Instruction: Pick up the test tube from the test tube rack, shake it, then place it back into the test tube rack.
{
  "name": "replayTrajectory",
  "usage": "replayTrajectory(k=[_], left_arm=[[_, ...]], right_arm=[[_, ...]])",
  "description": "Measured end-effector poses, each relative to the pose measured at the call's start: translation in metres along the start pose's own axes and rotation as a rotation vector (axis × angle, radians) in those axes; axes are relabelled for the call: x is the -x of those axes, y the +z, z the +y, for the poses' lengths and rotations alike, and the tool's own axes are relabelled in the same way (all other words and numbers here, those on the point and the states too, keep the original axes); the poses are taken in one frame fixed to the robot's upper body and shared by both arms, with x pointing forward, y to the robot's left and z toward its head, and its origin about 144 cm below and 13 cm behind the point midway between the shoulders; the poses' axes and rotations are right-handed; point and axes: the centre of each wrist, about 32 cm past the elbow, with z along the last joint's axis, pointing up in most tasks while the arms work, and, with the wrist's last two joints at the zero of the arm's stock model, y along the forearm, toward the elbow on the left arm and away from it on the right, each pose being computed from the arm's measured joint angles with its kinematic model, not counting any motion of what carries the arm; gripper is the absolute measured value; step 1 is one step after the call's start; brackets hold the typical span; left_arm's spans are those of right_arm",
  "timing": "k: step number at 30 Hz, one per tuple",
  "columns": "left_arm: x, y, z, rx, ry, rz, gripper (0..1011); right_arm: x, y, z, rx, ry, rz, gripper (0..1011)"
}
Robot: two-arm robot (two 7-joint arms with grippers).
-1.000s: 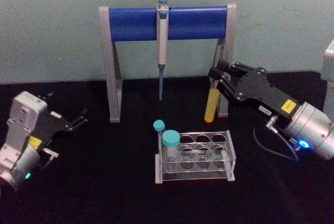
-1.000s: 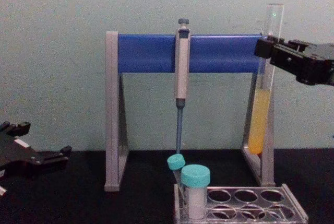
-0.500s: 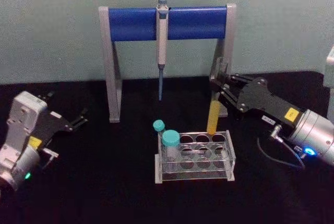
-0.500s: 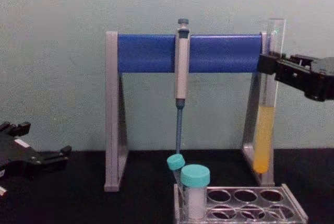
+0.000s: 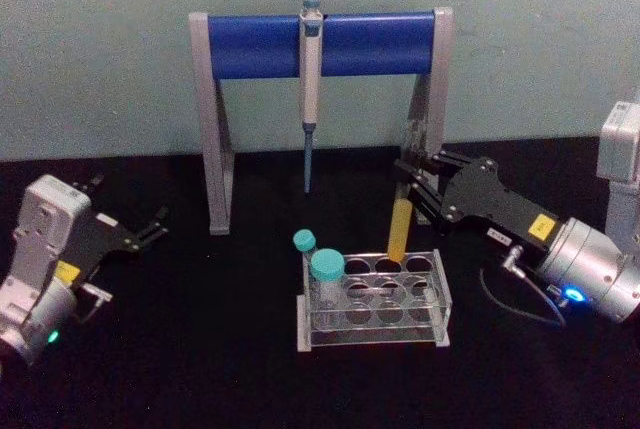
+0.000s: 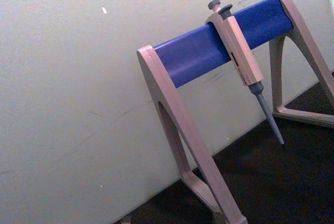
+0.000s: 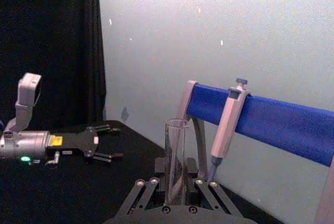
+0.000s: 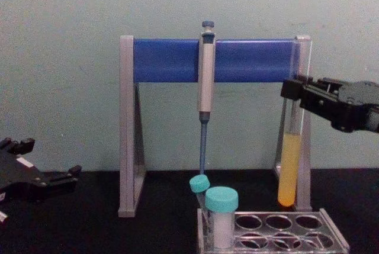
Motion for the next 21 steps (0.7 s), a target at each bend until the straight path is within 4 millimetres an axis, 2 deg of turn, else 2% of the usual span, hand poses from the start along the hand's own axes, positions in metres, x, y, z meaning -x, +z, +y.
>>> replayTrajectory(k=[8, 21], left_arm=[[0.000, 0.000, 0.000, 0.000, 0.000, 0.000, 1001], [0.000, 0.000, 0.000, 0.000, 0.000, 0.000, 1001]], right_arm=[[-0.003, -0.012, 0.002, -0.004, -0.011, 0.011, 229], [-0.005, -0.021, 0.005, 0.011, -0.004, 0.017, 229]])
